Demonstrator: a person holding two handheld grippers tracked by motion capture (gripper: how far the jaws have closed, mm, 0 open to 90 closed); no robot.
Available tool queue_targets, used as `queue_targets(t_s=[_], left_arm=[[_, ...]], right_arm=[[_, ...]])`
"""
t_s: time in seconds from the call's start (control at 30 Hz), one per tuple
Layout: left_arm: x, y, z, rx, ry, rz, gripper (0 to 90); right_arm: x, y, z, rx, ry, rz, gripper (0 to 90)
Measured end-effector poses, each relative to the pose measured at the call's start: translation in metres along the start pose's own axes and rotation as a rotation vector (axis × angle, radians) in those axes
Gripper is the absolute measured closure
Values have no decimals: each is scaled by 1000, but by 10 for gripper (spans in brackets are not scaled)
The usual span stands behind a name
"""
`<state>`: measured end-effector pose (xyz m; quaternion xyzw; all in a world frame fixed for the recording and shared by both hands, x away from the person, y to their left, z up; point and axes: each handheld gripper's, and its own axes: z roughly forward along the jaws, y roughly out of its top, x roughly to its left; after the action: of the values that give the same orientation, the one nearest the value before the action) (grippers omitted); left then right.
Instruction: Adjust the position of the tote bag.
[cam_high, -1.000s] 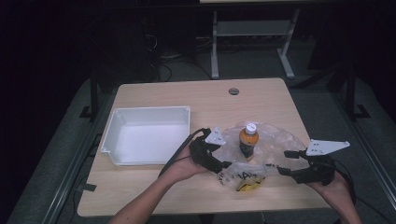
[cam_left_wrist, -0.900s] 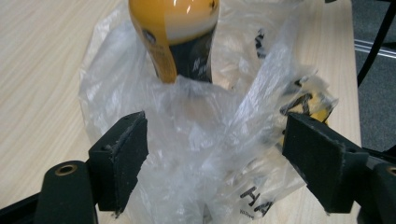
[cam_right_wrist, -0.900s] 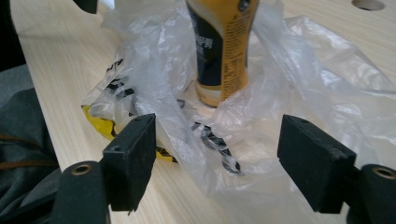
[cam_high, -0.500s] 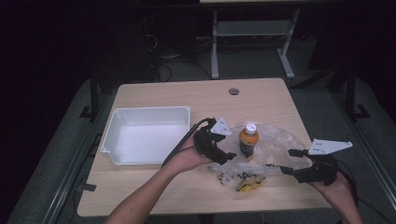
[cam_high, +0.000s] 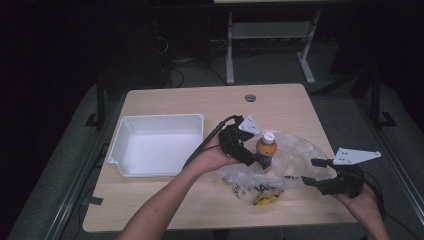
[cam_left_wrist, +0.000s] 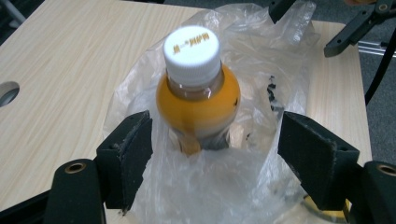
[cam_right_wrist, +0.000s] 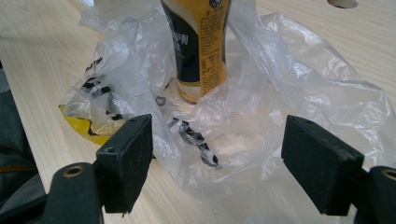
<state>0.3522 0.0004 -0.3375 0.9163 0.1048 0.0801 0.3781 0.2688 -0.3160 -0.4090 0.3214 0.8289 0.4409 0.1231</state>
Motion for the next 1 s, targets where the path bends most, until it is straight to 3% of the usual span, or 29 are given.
queue_targets(t_s=[0.6, 0.73, 1.0], left_arm=[[17, 27, 18, 16, -46, 19, 320], [19, 27, 24, 14, -57, 0, 361], [19, 29, 29, 21, -62, 21, 490]], right_arm=[[-1, 1, -3, -20, 4, 0, 244], [-2, 1, -2, -15, 7, 2, 243], [-2, 0, -3, -20, 3, -1, 246]])
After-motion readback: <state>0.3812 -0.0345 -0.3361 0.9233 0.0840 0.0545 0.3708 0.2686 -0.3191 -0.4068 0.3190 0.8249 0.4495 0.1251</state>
